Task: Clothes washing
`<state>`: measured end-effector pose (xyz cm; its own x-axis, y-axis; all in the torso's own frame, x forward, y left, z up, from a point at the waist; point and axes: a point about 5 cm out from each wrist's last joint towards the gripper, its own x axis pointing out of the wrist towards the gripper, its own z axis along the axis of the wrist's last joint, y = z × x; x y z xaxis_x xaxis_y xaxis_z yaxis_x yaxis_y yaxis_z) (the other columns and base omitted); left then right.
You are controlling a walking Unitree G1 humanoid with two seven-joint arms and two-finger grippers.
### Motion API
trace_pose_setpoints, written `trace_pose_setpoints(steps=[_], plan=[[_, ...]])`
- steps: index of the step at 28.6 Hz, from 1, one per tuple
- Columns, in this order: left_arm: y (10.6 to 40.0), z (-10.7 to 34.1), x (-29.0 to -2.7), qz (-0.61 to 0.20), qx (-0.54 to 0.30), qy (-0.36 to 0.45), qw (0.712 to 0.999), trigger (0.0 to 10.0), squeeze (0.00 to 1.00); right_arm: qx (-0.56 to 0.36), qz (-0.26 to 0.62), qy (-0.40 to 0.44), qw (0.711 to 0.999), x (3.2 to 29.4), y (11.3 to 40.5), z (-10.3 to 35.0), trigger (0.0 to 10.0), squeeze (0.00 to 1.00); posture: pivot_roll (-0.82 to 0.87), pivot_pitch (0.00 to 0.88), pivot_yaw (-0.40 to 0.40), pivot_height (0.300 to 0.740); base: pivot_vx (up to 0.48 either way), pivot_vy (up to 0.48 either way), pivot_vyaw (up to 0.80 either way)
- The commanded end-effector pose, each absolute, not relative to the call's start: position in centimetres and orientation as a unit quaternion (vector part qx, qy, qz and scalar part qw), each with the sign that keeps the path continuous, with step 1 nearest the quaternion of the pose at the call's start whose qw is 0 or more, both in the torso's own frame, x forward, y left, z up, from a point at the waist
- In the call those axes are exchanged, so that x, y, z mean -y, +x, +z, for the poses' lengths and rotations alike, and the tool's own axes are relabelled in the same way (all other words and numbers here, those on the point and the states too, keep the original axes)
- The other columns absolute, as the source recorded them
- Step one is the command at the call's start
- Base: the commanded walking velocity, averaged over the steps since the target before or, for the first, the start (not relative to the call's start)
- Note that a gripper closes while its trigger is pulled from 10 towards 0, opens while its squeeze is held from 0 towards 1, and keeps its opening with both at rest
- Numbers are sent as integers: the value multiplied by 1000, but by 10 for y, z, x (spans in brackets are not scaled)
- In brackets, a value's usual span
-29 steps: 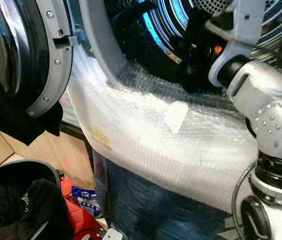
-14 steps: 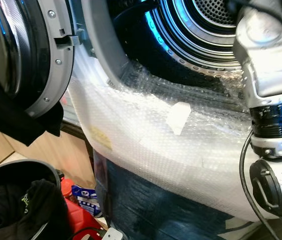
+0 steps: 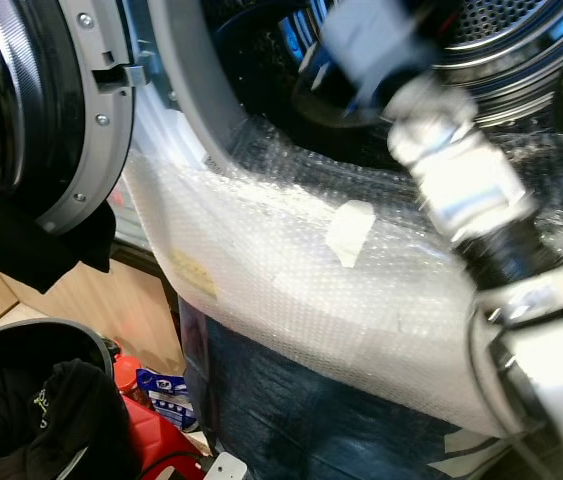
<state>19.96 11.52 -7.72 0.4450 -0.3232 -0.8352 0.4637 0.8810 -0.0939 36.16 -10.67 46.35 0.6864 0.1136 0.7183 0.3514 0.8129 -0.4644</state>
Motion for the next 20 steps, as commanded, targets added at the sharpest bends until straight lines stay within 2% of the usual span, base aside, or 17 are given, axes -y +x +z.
trace_pose_setpoints(steps=[1,2,4,5,6,7,8,9,10,11,12,16,17,18,20], plan=[[195,-80,-116,-231,-483,74,841,10000,0,312,-18,-316,896,100,381,426,10000,0,-66,53,-33,740,0,0,0],[195,-80,-116,-231,-483,74,841,10000,0,291,3,-319,902,97,385,418,10000,0,-66,53,-33,740,0,0,0],[196,-80,-118,-230,-483,77,842,10000,0,179,92,-191,961,84,397,380,10000,0,-69,31,-26,740,0,0,0],[196,-79,-118,-230,-482,79,842,10000,0,103,130,-80,983,75,402,360,10000,0,-70,34,-26,740,0,0,0],[197,-79,-118,-230,-482,80,842,10000,0,77,137,-42,987,72,404,354,10000,0,-68,36,-26,740,0,0,0],[197,-79,-118,-230,-482,80,842,10000,0,77,137,-42,987,72,404,354,10000,0,-68,36,-26,740,0,0,0],[197,-79,-118,-230,-481,81,842,10000,0,184,94,-128,970,79,401,382,10000,0,-68,36,-26,740,0,0,0],[197,-79,-118,-230,-481,81,842,10000,0,184,94,-128,970,79,401,382,10000,0,-68,36,-26,740,0,0,0],[197,-79,-118,-231,-481,81,842,10000,0,245,77,-172,951,80,396,397,10000,0,-68,36,-26,740,0,0,0],[197,-79,-118,-231,-481,81,842,10000,0,303,74,-188,932,80,387,419,10000,0,-75,37,-26,740,0,0,0],[197,-79,-117,-230,-482,79,842,10000,0,342,76,-164,922,82,377,440,10000,0,-77,29,-28,740,0,0,0],[196,-79,-117,-230,-482,78,842,10000,0,330,68,-162,928,85,379,436,10000,0,-74,29,-27,740,0,0,0],[196,-80,-117,-231,-482,79,841,10000,0,256,62,-205,943,86,392,408,10000,0,-69,23,-27,740,0,0,0],[196,-80,-117,-231,-482,79,841,10000,0,216,54,-213,951,88,399,394,10000,0,-70,22,-25,740,0,0,0],[195,-80,-117,-232,-483,80,841,10000,0,176,53,-220,958,89,405,377,10000,0,-67,23,-23,740,0,0,0]])
